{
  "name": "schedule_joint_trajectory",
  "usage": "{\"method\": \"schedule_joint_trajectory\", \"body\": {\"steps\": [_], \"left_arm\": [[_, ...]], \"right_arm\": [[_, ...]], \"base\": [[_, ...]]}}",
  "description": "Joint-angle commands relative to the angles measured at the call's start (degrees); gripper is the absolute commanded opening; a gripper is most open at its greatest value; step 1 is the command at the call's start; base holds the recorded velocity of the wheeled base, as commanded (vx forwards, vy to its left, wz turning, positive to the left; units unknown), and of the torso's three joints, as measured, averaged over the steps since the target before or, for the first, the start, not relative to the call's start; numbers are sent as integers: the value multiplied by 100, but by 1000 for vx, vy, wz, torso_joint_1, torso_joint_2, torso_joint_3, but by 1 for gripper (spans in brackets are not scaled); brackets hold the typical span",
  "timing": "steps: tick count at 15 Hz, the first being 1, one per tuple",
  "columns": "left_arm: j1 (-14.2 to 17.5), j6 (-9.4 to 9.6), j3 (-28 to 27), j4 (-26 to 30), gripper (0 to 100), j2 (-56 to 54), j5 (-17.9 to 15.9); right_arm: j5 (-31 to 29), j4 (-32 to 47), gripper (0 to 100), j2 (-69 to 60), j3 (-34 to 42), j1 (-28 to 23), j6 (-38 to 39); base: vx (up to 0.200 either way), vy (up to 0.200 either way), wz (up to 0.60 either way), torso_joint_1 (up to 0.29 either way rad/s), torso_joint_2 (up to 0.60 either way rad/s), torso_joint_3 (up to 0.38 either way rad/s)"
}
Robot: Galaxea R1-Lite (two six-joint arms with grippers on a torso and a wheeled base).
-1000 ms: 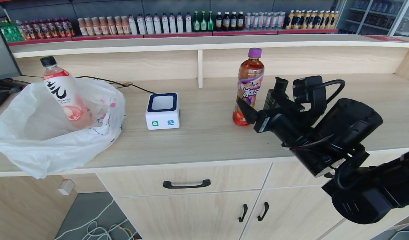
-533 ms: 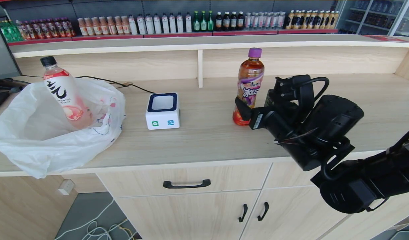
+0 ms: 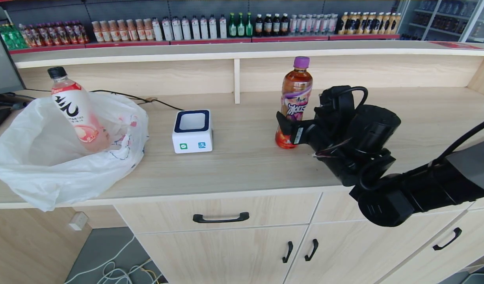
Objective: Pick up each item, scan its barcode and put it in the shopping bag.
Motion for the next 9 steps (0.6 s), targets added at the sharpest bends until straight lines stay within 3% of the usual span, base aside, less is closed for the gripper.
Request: {"method": "schedule_joint_trajectory", "body": {"steps": [1,9], "left_arm": [[1,-3,0,0,100,-2,2],[1,-3,0,0,100,-2,-6]], "right_arm": [[5,5,100,136,-49,-42,-4],[-12,154,100,373,-637,37,-4]], "base": [[0,0,0,0,0,0],[0,0,0,0,0,0]]}}
